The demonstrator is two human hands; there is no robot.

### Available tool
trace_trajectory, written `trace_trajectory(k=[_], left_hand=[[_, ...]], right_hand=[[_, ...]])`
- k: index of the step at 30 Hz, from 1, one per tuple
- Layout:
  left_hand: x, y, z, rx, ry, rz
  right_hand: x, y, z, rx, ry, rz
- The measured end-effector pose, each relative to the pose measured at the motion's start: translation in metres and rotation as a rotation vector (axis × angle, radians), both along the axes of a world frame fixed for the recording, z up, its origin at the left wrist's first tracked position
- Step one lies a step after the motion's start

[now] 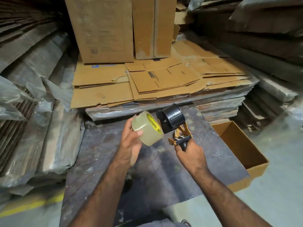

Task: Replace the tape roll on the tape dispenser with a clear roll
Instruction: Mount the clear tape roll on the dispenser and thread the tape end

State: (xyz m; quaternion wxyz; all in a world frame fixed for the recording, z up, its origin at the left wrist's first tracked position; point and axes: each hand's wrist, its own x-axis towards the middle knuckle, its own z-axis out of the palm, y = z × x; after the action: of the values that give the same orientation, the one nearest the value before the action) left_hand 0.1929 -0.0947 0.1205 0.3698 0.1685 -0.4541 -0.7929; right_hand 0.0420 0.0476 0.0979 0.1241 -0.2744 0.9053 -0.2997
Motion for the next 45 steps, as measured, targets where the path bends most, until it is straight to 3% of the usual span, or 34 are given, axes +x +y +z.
trace_trajectory(k=[8, 17, 22, 26, 30, 34, 41, 45], left_hand=[[-0.007, 0.003, 0.000, -0.192, -0.153, 0.071], [-0.035, 0.015, -0.010, 0.189, 0.011, 0.075], [-0.048, 0.020, -0.008, -0.042, -0.230, 0.028], [-0.060, 0.021, -0.019, -0.223, -0.360, 0.161], [-0.071, 0.018, -0.032, -0.679, -0.598, 0.350], [-0.080, 0.020, -0.032, -0.933, -0.663, 0.353], [-0.096, 0.028, -0.028, -1.152, -0.648, 0.274], [-0.100, 0.030, -0.013, -1.150, -0.731, 0.232]], right_hand=[[-0.007, 0.010, 0.001, 0.013, -0.005, 0.029], [-0.040, 0.015, 0.002, 0.058, -0.025, 0.039], [-0.055, 0.023, -0.004, 0.098, -0.048, 0.039], [-0.065, 0.029, -0.005, 0.116, -0.054, 0.034], [-0.073, 0.034, -0.005, 0.132, -0.019, 0.011], [-0.080, 0.040, -0.005, 0.146, 0.007, 0.005], [-0.087, 0.041, -0.004, 0.176, 0.041, -0.007], [-0.090, 0.041, -0.006, 0.187, 0.056, -0.001]])
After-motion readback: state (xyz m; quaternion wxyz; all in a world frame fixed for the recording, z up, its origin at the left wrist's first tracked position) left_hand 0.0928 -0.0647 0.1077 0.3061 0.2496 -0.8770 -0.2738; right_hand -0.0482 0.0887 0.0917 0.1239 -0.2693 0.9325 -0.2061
